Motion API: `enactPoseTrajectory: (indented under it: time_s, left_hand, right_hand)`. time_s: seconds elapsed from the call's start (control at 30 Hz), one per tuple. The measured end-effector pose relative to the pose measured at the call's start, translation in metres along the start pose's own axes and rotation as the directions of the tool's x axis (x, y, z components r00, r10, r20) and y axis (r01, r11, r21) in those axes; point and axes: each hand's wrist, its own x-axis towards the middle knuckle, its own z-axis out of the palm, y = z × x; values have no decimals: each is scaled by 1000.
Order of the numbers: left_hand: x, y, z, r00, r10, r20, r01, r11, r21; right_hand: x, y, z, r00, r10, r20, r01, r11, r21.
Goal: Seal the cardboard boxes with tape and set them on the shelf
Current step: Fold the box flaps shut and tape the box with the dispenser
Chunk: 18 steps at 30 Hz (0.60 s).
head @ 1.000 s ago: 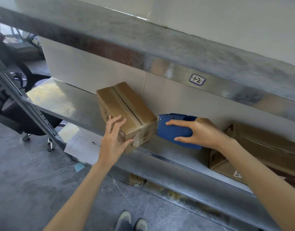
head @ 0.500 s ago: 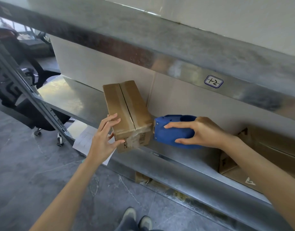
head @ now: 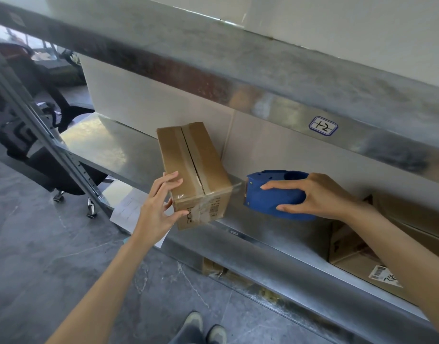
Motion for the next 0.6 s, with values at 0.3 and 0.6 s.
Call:
enactPoseTrajectory:
  time_s: [0.3,0.6]
  left_hand:
    - [-2,2,-1,1000,1,1,-1,1000,-6]
    - [-1,2,1,1000,2,-1,-2,1000,0]
  right_hand:
    - [1,-5,-4,1000,15,-10,-15,1000,-6]
    - [3,2,1,999,49,3,-49,999,-7]
